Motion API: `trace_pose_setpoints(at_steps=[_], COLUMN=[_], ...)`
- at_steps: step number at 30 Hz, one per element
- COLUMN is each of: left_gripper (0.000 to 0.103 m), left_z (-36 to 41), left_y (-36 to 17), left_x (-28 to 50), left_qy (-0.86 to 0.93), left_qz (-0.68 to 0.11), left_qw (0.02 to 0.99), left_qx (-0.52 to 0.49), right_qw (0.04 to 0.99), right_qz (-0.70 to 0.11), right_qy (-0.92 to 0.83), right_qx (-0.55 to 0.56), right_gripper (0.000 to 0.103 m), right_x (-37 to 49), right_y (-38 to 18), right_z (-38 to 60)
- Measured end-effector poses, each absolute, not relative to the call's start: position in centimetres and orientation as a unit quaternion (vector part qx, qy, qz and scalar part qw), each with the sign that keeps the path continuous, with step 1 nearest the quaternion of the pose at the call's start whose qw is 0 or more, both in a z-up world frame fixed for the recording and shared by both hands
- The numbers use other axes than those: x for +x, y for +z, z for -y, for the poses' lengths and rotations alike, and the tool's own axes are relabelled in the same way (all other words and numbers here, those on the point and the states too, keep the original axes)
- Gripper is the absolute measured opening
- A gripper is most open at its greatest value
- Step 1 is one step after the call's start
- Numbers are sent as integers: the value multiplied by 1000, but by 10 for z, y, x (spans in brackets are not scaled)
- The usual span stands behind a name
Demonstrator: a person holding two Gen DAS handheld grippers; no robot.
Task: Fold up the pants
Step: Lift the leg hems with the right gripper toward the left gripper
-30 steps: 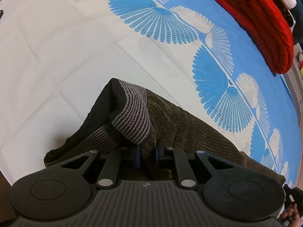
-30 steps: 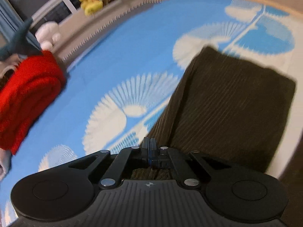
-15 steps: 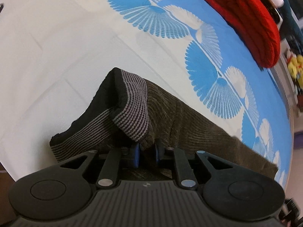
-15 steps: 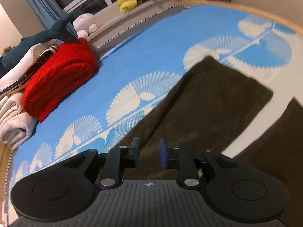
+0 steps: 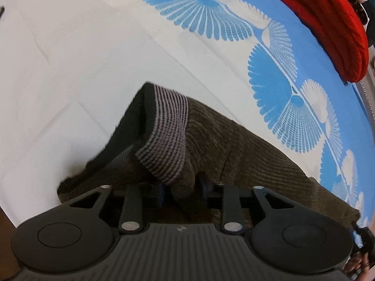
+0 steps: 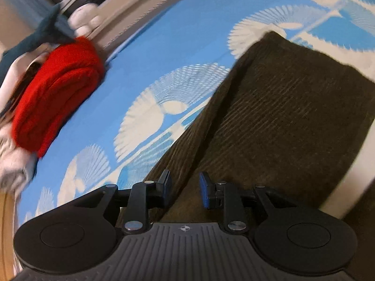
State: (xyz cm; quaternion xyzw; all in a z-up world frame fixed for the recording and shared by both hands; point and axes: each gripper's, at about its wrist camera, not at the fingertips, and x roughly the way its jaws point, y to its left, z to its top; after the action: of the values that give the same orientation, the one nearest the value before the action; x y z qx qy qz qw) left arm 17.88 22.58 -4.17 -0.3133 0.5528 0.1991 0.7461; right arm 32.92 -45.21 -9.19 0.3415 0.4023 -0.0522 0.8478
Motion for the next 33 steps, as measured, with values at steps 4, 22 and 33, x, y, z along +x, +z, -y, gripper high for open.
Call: trace_pose_setpoints(at_steps=[4, 22, 33], left_gripper=[21, 17, 12], left_z=[-226, -242, -280], left_y=[-38, -19, -4], left_x=[184, 180, 118], left_qy=[204, 180, 137], left_qz=[-547, -527, -513], left_qw=[753, 765, 777], left_qx=[-304, -324, -338], right_qw=[831, 882, 865], right_qz=[-395, -306, -358], right_qy=[-90, -87, -129], right_qx=[381, 348, 328], right_gripper=[29, 2, 2], right_x=[347, 323, 115], right_y=[-112, -35, 10], right_z=[463, 461, 481])
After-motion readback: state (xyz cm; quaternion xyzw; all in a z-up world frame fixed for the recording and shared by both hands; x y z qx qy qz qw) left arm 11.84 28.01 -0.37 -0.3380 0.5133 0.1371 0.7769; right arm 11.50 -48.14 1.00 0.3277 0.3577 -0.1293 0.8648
